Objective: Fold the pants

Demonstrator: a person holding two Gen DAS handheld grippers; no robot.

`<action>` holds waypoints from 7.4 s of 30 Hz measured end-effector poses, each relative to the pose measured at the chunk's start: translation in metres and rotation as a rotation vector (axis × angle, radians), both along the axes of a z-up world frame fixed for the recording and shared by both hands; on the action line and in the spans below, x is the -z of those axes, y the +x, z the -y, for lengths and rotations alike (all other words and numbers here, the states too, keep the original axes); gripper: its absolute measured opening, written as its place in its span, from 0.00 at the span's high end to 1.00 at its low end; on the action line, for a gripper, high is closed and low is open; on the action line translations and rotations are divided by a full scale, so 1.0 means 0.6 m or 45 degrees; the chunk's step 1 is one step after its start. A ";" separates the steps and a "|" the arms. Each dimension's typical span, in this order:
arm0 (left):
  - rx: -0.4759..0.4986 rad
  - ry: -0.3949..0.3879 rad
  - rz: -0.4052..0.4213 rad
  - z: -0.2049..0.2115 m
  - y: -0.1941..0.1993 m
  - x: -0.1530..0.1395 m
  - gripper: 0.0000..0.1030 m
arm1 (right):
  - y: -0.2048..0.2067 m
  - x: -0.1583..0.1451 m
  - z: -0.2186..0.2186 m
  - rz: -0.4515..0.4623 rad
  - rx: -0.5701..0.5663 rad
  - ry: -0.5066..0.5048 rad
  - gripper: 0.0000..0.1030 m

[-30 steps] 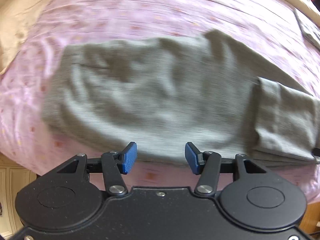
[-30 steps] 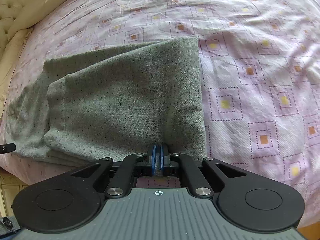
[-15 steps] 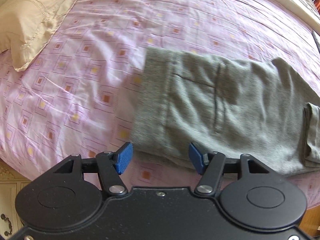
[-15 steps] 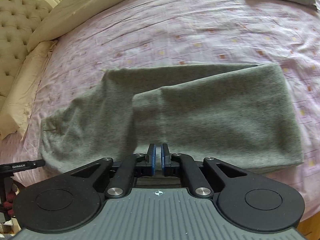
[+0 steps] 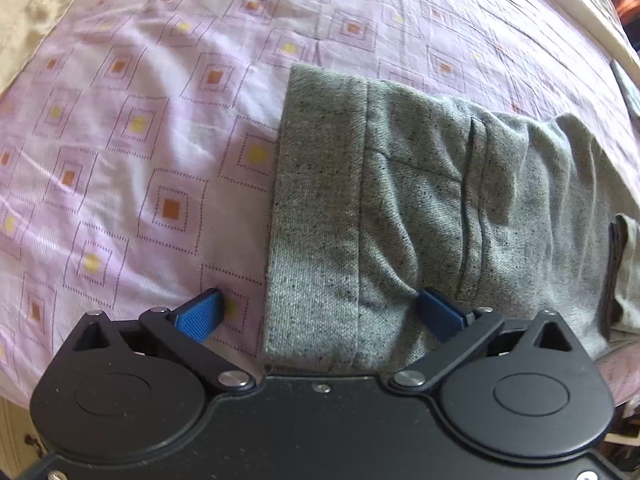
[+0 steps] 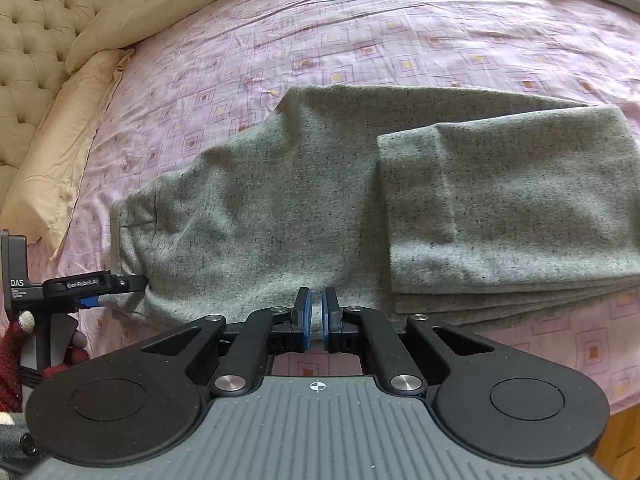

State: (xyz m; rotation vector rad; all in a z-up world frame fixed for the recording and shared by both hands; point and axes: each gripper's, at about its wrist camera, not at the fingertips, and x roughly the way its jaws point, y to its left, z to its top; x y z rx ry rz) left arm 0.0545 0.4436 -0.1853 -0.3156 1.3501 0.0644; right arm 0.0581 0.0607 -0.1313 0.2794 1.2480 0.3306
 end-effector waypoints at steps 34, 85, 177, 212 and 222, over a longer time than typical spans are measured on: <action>0.050 -0.001 0.102 0.049 0.027 -0.133 0.78 | -0.029 0.104 -0.065 -0.124 -0.053 -0.108 0.94; -0.144 0.363 -0.058 0.419 -0.020 -0.168 0.69 | 0.182 0.099 0.339 -0.031 0.042 0.332 0.62; 0.103 0.178 -0.089 0.422 0.115 -0.002 0.00 | 0.149 0.130 0.452 -0.049 0.004 0.183 0.35; 0.008 0.091 0.448 0.255 0.167 -0.258 0.91 | 0.245 -0.118 0.196 0.401 -0.211 0.188 0.85; -0.152 0.223 0.399 0.110 0.281 -0.219 0.78 | 0.383 -0.105 0.006 0.417 -0.185 0.034 0.80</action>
